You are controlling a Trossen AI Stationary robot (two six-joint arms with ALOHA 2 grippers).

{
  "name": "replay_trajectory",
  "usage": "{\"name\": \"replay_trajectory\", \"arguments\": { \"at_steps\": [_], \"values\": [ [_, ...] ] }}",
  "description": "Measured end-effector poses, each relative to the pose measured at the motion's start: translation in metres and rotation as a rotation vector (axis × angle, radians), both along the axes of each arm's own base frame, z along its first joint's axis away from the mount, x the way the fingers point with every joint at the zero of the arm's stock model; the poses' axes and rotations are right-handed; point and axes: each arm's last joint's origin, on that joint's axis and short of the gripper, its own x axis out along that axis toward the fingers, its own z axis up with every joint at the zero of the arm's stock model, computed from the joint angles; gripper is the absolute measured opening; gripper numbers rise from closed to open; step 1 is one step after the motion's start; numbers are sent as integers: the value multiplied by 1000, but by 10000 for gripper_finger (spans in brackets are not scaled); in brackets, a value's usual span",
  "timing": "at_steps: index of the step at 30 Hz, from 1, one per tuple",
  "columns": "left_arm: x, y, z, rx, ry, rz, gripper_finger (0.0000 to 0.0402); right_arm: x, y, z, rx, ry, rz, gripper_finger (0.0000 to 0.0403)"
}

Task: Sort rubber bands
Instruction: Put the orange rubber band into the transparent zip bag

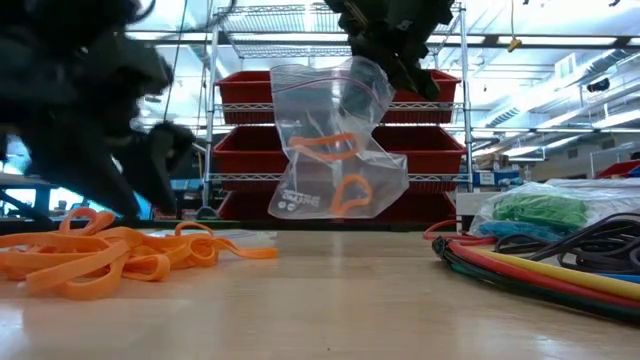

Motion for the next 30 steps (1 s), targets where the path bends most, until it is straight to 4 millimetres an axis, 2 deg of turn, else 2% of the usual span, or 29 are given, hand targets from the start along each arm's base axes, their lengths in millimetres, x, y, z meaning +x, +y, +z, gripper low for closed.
{"name": "replay_trajectory", "arguments": {
  "at_steps": [3,14,20,24,30],
  "values": [
    [0,6,-11,8,47,30,165,0,-1,0,-1,-1,-4,0],
    [10,8,-26,-13,82,0,111,0,-2,0,-8,0,-2,0],
    [10,10,-26,71,66,24,13,0,-1,0,-5,5,3,0],
    [10,12,-15,130,104,39,4,0,-1,0,-5,9,4,0],
    [13,9,32,221,118,44,2,0,-1,0,-6,8,5,0]
  ]
}}
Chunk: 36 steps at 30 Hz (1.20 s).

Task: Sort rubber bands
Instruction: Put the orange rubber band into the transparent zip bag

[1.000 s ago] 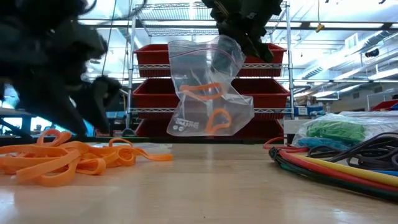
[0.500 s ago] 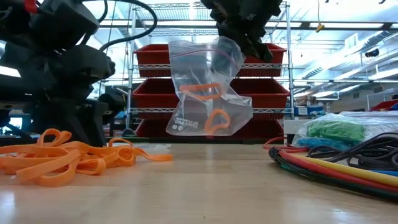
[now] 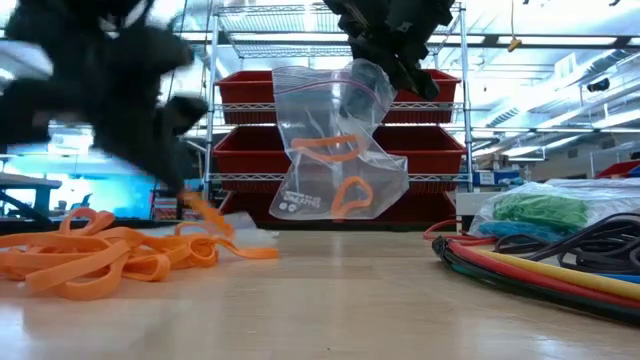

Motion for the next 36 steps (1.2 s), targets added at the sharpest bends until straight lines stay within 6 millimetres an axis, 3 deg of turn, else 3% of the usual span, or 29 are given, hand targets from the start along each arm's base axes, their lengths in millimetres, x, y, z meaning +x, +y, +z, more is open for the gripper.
{"name": "replay_trajectory", "arguments": {
  "at_steps": [10,15,19,29,36],
  "values": [
    [14,-25,97,5,-307,-173,1,1,0,0,-1,-7,-2,0],
    [23,-29,117,39,-384,-223,1,1,0,0,-4,-8,-4,0],
    [33,-29,122,55,-414,-244,0,1,0,0,-6,-10,-6,0],
    [62,-14,92,99,-292,-182,1,2,0,1,-5,-22,-7,0],
    [69,-1,90,93,-305,-72,41,2,0,1,-9,-23,-1,0]
  ]
}}
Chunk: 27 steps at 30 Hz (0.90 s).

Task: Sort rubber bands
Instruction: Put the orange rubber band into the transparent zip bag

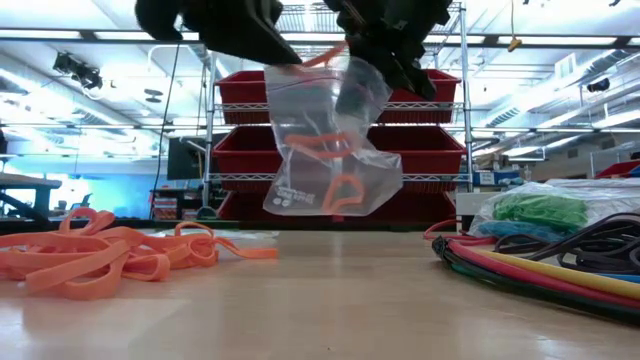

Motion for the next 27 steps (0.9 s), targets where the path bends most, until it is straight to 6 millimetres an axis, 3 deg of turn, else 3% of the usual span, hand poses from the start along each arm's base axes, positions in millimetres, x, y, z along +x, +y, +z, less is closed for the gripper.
{"name": "replay_trajectory", "arguments": {
  "at_steps": [8,13,22,27],
  "values": [
    [2,3,3,-5,-41,85,142,0,0,0,-5,1,6,0],
    [0,0,3,-14,-38,86,185,0,0,0,-6,2,7,0],
    [-36,-16,7,-69,125,48,203,0,0,0,-2,5,17,0],
    [-52,-22,-9,-146,259,48,203,0,0,0,-2,4,17,0]
  ]
}}
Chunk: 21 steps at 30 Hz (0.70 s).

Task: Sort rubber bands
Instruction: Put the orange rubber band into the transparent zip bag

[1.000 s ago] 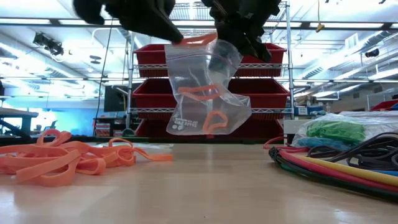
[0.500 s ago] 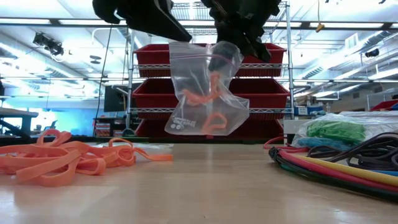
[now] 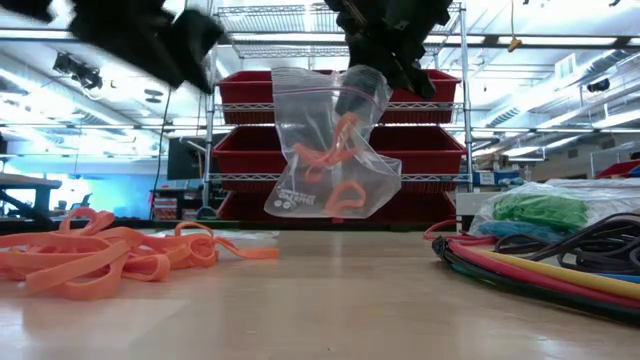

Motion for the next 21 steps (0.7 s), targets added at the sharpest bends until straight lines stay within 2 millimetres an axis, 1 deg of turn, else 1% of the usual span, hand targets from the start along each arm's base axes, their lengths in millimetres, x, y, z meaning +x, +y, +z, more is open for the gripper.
{"name": "replay_trajectory", "arguments": {
  "at_steps": [3,6,9,12,16,18,21],
  "values": [
    [-5,0,-21,-29,30,-9,203,0,1,0,2,-1,-1,0],
    [-7,4,-45,-76,-11,-11,203,0,2,0,2,-3,0,0],
    [-9,12,-65,-150,-68,-24,203,0,2,0,2,-2,0,0],
    [-11,22,-83,-253,-74,-40,199,0,2,0,2,-2,0,0],
    [-9,29,-99,-351,-46,-39,183,0,0,0,-3,-2,-4,0],
    [-6,29,-106,-374,-18,-49,173,0,-1,0,-3,-3,-6,0],
    [0,27,-114,-382,-22,-57,162,0,-1,0,-3,-5,-5,0]
  ]
}}
